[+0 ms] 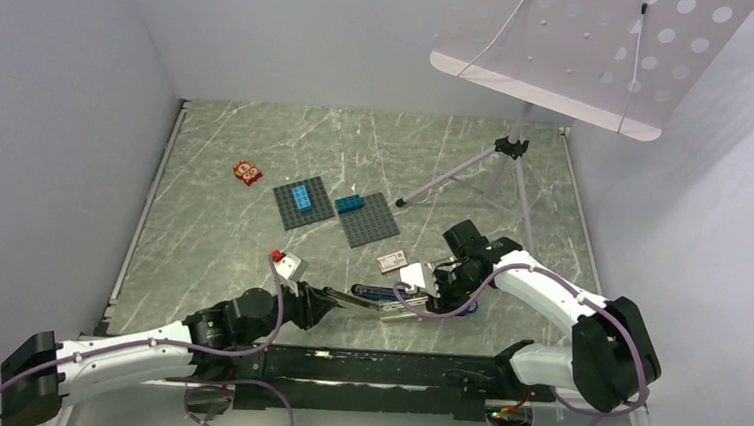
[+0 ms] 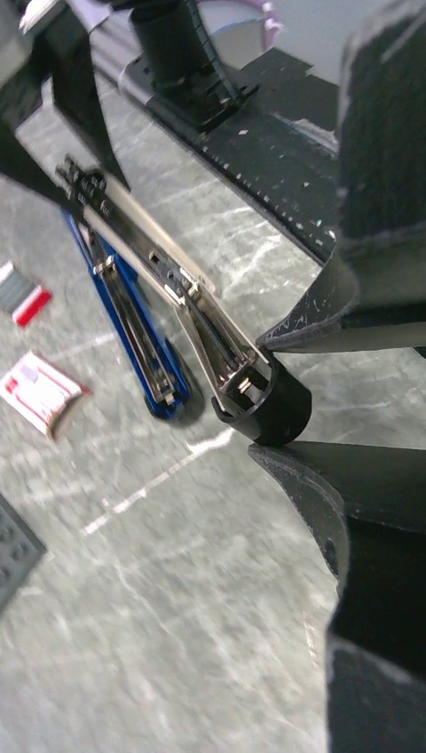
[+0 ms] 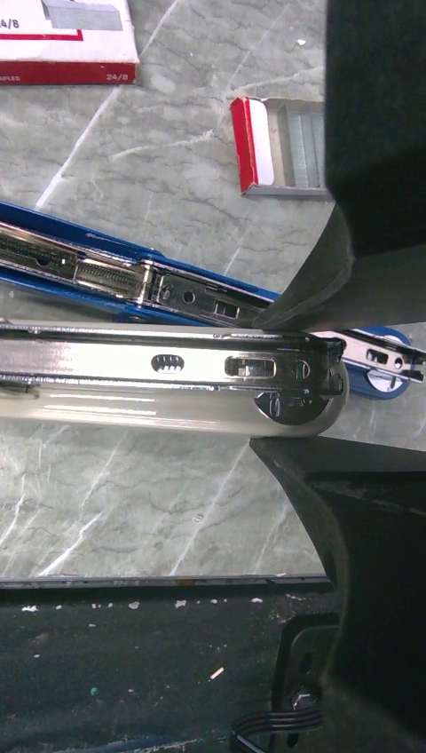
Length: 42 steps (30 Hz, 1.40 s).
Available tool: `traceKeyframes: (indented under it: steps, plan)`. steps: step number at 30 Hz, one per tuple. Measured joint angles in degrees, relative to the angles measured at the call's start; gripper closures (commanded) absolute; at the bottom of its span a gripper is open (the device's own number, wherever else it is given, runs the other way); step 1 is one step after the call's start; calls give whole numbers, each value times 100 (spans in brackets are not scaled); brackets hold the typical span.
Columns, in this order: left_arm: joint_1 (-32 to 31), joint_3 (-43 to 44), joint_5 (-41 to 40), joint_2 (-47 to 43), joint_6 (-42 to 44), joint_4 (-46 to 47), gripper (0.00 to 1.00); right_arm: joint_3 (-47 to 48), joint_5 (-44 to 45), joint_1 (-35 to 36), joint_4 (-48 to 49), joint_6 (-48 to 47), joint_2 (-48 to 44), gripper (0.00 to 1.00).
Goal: Load the staples into the stapler
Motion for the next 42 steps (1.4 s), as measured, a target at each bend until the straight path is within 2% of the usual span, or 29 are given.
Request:
traceKeyframes:
  steps: [7,17,21,27,31,36,38,42]
  plan:
    - [2,356,-741,358,-1032,-1023,86,79,133,240,9,199,20,87]
    - [116,719,-1609,1119,-1209,-1676,79,291,308,645,-151,785,-638,86]
    - [232,763,-1939,1541,-1220,-2028,77,168,588,1325,-210,940,-498,87]
    - [256,1060,-2031,1965,-1425,-2258,77,94,828,2269,-122,1342,363,89]
    - [258,1091,-2105,1668,-1679,-2575,72,85,1027,2387,33,1731,470,90]
    - [260,1143,-2367,697,-1971,-3163,63,-90,1362,2411,549,2378,411,98]
    - [260,1193,-2439,267,-2017,-3305,61,-151,1598,2413,787,2660,361,100]
    - [260,1360,-2544,-372,-2026,-3545,61,-173,1930,2409,1139,3121,367,98]
